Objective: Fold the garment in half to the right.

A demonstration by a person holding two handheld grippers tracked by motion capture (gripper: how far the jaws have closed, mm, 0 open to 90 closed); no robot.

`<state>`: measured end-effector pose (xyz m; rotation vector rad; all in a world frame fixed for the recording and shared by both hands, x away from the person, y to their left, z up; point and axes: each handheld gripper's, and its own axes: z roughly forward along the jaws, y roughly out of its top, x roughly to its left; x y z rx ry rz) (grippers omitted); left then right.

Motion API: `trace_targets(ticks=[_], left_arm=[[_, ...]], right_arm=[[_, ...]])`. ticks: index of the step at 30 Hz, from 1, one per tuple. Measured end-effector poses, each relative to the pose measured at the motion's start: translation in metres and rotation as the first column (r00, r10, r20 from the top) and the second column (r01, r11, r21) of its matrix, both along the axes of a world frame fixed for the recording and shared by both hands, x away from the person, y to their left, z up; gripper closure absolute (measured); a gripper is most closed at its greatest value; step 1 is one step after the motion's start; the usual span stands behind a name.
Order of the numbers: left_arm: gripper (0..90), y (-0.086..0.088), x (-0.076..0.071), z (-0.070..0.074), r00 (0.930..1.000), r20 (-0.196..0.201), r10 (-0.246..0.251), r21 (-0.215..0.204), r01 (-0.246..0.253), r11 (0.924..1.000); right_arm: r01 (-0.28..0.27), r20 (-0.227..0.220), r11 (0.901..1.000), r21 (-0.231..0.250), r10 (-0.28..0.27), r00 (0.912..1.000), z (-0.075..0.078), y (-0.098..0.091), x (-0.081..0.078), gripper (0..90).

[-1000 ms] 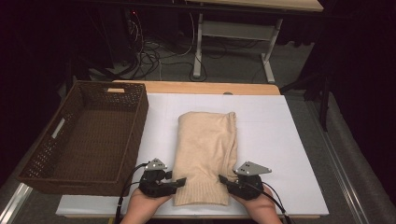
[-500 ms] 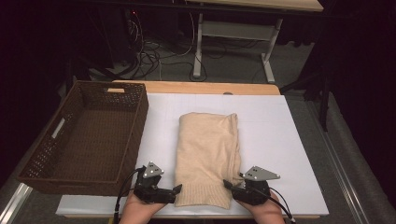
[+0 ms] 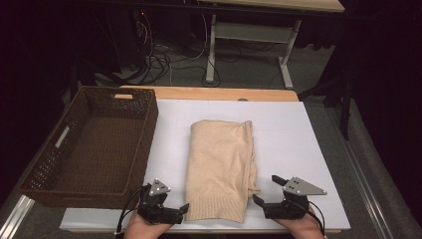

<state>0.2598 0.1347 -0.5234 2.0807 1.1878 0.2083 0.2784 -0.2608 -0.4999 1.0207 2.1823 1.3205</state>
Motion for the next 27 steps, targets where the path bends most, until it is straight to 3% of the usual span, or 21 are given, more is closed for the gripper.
trace_targets(ticks=[6, 10, 23, 27], left_arm=[[0.0, -0.002, -0.003, 0.000, 0.9998, 0.016, -0.013, 0.079, 0.012, 0.9968], [0.0, -0.007, -0.004, -0.001, 0.9991, 0.026, -0.032, 0.161, 0.027, 0.9865], [0.0, -0.013, 0.007, 0.008, 0.9961, -0.076, -0.044, 0.212, 0.059, 0.9754], [0.0, -0.014, 0.012, 0.012, 0.9912, -0.123, -0.049, 0.233, 0.076, 0.9695]], right_arm=[[0.094, 0.007, 0.9954, -0.021, -0.094, 0.9956, -0.001, -0.023, 0.013, 0.0], [0.132, -0.004, 0.9906, -0.035, -0.132, 0.9912, -0.005, -0.037, 0.019, 0.0], [0.189, 0.004, 0.9818, -0.015, -0.189, 0.9819, -0.004, -0.053, 0.023, 0.0], [0.186, 0.010, 0.9825, -0.009, -0.186, 0.9825, -0.002, -0.051, 0.024, 0.0]])
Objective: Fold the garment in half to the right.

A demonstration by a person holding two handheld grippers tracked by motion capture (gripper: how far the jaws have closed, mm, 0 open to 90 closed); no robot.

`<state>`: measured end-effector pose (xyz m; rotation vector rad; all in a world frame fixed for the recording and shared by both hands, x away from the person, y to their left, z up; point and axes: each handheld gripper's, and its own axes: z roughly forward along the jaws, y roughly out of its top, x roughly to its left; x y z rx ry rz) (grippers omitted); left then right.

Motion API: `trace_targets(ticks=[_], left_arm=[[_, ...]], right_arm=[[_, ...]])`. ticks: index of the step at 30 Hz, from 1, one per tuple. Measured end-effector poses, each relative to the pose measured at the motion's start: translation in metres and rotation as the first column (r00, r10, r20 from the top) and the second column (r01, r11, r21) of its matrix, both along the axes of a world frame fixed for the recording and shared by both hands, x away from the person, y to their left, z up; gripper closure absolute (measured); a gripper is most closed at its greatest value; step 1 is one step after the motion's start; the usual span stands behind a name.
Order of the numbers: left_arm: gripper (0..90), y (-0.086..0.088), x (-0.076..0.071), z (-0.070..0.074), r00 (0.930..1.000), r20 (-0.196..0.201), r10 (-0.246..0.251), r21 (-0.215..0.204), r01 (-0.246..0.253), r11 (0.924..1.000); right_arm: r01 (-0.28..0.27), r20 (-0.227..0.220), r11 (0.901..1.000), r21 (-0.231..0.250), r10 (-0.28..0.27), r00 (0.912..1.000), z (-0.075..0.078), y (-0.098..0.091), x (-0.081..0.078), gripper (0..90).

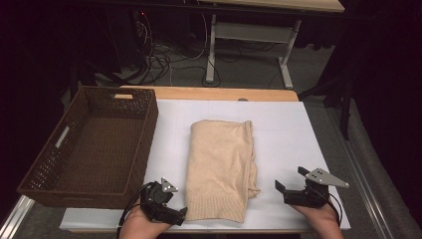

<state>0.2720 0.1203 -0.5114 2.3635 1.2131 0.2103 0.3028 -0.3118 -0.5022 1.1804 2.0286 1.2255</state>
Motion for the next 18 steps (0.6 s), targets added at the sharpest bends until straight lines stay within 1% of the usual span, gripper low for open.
trace_targets(ticks=[3, 9, 14, 15, 16, 17, 18], left_arm=[[0.0, -0.002, 0.004, 0.003, 0.9994, -0.035, -0.006, 0.019, 0.007, 0.9998], [0.0, -0.005, 0.009, 0.007, 0.9956, -0.094, 0.000, 0.047, 0.005, 0.9989], [0.0, -0.008, 0.012, 0.010, 0.9900, -0.141, 0.000, 0.073, 0.010, 0.9973], [0.0, -0.008, 0.012, 0.010, 0.9900, -0.141, 0.000, 0.073, 0.010, 0.9973], [0.0, -0.009, 0.014, 0.011, 0.9871, -0.160, 0.000, 0.086, 0.014, 0.9962], [0.0, -0.009, 0.014, 0.011, 0.9871, -0.160, 0.000, 0.086, 0.014, 0.9962], [0.0, -0.010, 0.015, 0.011, 0.9855, -0.170, 0.002, 0.092, 0.013, 0.9957]], right_arm=[[-0.017, -0.001, 0.9998, -0.008, 0.017, 0.9999, 0.000, 0.004, 0.002, 0.0], [-0.039, 0.005, 0.9992, 0.004, 0.039, 0.9992, 0.002, 0.007, 0.000, 0.0], [-0.046, 0.000, 0.9989, 0.011, 0.046, 0.9989, 0.001, 0.007, -0.001, 0.0], [-0.046, -0.007, 0.9989, 0.013, 0.046, 0.9989, 0.001, 0.007, -0.002, 0.0], [-0.049, -0.005, 0.9987, 0.014, 0.049, 0.9988, 0.001, 0.007, -0.002, 0.0], [-0.049, -0.005, 0.9987, 0.014, 0.049, 0.9988, 0.001, 0.007, -0.002, 0.0], [-0.050, -0.006, 0.9987, 0.013, 0.050, 0.9987, 0.002, 0.007, -0.002, 0.0]])
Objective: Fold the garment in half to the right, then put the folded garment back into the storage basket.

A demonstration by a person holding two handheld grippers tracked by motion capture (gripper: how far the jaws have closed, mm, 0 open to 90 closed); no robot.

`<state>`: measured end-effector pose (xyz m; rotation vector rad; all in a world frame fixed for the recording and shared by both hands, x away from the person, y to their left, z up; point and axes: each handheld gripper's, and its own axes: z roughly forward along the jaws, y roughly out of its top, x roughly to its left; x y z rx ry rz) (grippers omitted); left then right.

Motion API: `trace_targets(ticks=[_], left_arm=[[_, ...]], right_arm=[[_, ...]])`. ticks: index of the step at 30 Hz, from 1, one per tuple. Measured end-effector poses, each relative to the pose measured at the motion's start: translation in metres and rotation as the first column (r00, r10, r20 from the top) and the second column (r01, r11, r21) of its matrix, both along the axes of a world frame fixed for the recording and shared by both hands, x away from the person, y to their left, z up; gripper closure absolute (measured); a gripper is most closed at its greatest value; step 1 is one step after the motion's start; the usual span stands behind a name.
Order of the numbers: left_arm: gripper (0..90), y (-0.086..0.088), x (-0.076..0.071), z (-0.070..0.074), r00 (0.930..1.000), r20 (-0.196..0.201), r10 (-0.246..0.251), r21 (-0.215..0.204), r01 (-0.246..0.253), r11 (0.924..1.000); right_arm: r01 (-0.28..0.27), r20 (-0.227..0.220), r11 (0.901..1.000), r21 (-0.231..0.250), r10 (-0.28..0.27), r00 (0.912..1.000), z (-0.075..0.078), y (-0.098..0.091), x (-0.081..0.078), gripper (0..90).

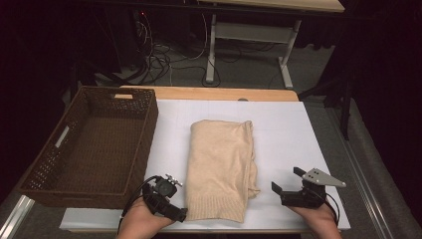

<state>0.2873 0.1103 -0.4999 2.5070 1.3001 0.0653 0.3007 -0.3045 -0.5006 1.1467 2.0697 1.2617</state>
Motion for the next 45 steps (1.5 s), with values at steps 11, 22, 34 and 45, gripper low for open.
trace_targets(ticks=[11, 22, 34, 45], left_arm=[[0.0, -0.007, 0.015, 0.006, 0.9921, -0.125, -0.016, 0.057, 0.023, 0.9981], [0.0, -0.017, 0.008, 0.035, 0.9909, -0.102, -0.088, 0.035, 0.092, 0.9952], [0.0, -0.047, 0.022, 0.023, 0.9862, -0.112, -0.122, 0.005, 0.124, 0.9923], [17.7, -0.052, 0.029, 0.016, 0.9735, -0.170, -0.153, -0.062, 0.145, 0.9875]], right_arm=[[-0.005, -0.008, 1.0000, -0.002, 0.005, 1.0000, -0.001, 0.000, -0.003, 0.0], [0.005, -0.013, 1.0000, 0.007, -0.005, 0.9999, 0.000, 0.001, -0.003, 0.0], [-0.001, -0.008, 1.0000, -0.005, 0.001, 1.0000, -0.001, 0.001, -0.003, 0.0], [-0.023, -0.021, 0.9997, -0.004, 0.023, 0.9995, -0.005, 0.003, -0.001, 0.1]])
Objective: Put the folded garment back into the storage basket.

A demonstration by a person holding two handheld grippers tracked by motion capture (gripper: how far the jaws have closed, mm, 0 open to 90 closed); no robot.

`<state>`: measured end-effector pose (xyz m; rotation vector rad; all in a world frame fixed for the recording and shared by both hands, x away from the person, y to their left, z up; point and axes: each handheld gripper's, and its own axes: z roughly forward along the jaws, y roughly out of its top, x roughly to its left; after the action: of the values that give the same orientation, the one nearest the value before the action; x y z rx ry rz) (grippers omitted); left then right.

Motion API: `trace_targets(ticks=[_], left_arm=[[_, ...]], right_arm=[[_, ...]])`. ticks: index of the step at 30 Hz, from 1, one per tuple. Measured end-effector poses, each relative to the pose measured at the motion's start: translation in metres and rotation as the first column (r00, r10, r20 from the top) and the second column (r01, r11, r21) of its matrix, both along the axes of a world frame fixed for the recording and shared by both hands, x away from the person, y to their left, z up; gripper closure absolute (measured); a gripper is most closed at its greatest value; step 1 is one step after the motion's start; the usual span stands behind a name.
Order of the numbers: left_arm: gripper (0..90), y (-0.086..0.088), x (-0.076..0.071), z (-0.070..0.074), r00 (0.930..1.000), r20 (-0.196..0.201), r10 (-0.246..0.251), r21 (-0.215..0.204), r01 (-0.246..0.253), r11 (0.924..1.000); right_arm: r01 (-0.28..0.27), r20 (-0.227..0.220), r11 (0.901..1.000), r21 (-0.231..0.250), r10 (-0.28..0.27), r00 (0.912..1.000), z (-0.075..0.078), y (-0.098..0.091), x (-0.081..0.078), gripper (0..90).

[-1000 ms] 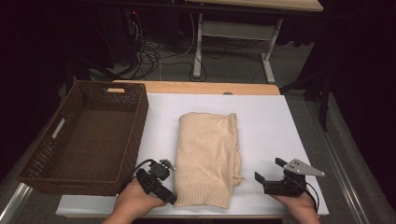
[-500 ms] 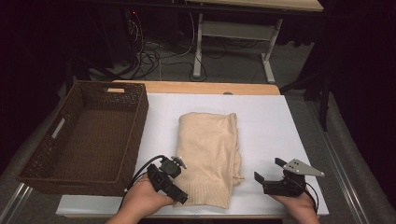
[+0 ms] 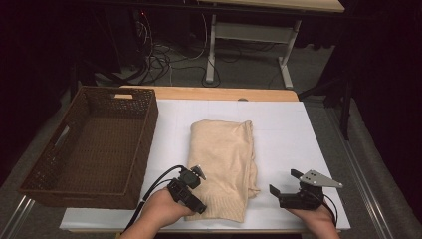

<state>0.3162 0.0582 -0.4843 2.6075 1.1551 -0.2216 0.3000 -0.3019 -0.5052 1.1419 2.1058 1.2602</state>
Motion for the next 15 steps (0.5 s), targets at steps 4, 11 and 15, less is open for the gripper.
trace_targets(ticks=[4, 11, 15], left_arm=[[23.5, -0.001, -0.002, 0.001, 1.0000, 0.007, -0.004, -0.011, 0.004, 0.9999], [35.5, 0.001, -0.006, 0.001, 0.9993, 0.035, -0.011, -0.049, 0.013, 0.9987], [49.6, 0.002, -0.006, 0.002, 0.9993, 0.036, -0.004, -0.081, 0.007, 0.9967]], right_arm=[[-0.003, 0.008, 0.9999, 0.017, 0.003, 1.0000, 0.002, 0.002, 0.003, 0.2], [-0.028, 0.005, 0.9995, 0.013, 0.027, 0.9996, 0.002, 0.014, 0.011, 0.2], [-0.039, 0.003, 0.9992, 0.012, 0.039, 0.9992, 0.002, 0.019, 0.016, 0.3]])
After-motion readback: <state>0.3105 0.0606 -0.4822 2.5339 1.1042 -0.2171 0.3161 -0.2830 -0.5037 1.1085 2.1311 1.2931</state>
